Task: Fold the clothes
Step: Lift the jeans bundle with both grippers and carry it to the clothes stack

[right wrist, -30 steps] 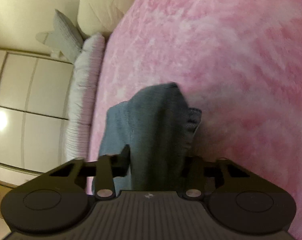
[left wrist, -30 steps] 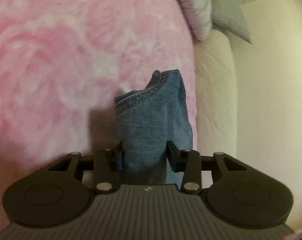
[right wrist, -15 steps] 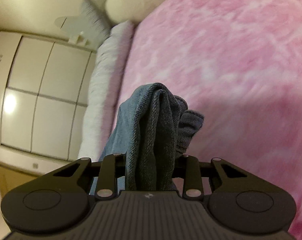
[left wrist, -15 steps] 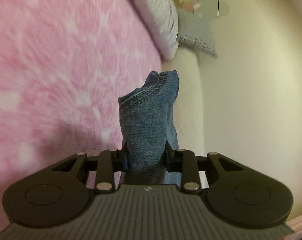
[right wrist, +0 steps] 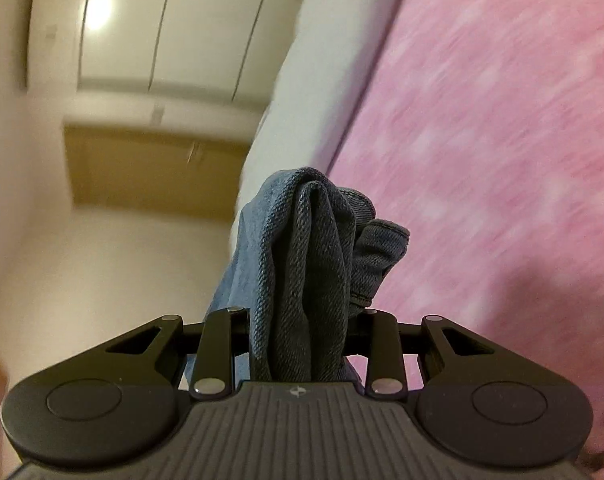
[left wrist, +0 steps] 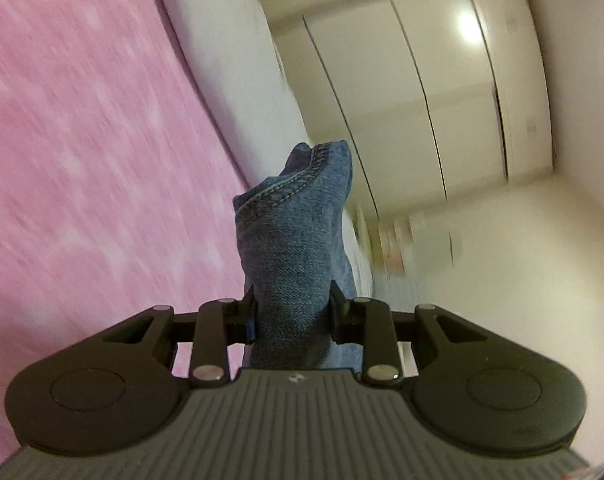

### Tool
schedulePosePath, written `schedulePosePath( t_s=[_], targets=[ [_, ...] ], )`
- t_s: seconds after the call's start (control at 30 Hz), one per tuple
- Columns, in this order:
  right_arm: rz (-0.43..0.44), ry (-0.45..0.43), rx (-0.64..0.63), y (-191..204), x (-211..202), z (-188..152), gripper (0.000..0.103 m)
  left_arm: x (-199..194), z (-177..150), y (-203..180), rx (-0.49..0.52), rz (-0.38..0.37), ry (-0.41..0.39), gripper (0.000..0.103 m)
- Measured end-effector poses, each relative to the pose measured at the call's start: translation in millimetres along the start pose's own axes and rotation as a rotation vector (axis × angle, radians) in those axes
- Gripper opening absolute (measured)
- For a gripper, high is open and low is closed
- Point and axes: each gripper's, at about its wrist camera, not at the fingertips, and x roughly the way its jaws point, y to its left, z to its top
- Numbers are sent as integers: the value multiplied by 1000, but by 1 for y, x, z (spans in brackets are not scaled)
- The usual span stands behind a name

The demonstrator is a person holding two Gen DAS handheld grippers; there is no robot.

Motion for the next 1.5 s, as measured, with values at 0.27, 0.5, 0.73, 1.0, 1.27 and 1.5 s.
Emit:
schedulePosePath(
  t_s=[0.27, 0.5, 0.73, 1.0, 1.27, 1.5],
  targets=[
    [117, 306, -125, 116, 188, -76, 32, -140, 122, 35, -42, 39, -370, 26],
    [187, 437, -224, 211, 364, -159, 32, -214, 281, 93, -70, 21, -543, 26],
    [178, 509, -293, 261, 507, -238, 32, -240, 426, 162, -78, 25, -612, 26],
    [113, 587, -359, 275, 625, -295, 32, -217, 484, 246, -174, 78, -631, 27],
    [-28, 601, -388, 231, 685, -306, 38, -187, 503, 309, -228, 184, -550, 29],
    [-123, 574, -461, 240, 673, -294, 57, -195, 496, 296, -209, 255, -509, 31]
  ],
)
